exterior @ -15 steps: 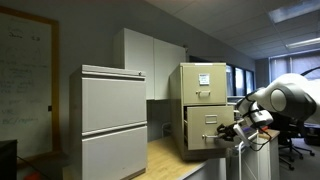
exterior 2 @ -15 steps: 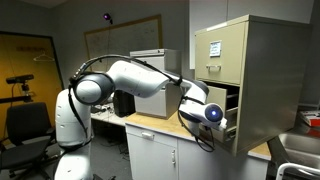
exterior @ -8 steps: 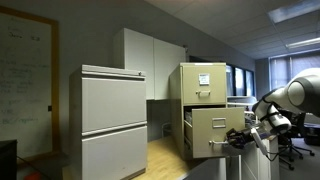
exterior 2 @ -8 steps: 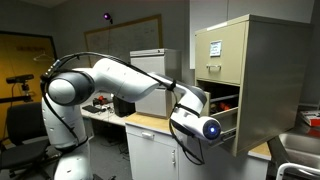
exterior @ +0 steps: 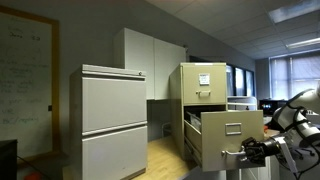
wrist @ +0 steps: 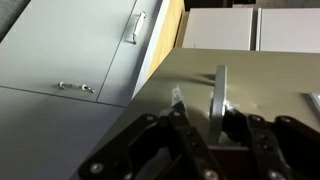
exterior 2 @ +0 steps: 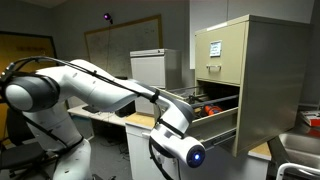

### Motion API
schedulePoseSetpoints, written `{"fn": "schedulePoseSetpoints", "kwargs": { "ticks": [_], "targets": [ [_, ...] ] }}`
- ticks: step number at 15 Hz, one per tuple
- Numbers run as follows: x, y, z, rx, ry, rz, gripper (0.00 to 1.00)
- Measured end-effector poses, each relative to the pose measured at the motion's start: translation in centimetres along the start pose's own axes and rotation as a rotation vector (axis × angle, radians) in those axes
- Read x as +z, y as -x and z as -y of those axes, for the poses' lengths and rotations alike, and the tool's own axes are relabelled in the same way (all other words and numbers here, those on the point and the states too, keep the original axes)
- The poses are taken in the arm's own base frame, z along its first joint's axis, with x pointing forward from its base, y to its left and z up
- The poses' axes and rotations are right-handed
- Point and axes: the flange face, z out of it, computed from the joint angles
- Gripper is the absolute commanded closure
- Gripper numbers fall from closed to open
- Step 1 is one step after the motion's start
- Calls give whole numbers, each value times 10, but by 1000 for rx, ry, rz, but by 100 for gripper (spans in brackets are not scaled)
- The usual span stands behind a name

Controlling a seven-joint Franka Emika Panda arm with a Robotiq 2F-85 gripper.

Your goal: Open the bottom drawer of the beige file cabinet

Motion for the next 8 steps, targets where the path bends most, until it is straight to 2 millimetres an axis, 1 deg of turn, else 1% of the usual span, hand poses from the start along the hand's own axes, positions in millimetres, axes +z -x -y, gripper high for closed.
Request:
{"fn": "schedulePoseSetpoints", "kwargs": {
  "ticks": [3, 4, 5, 8],
  "targets": [
    [-5, 34, -18, 41, -27, 16, 12],
    [-5, 41, -21, 53, -29, 21, 5],
    [-5, 45, -24, 63, -25, 27, 0],
    [-4, 47, -28, 97, 10, 46, 0]
  ]
}}
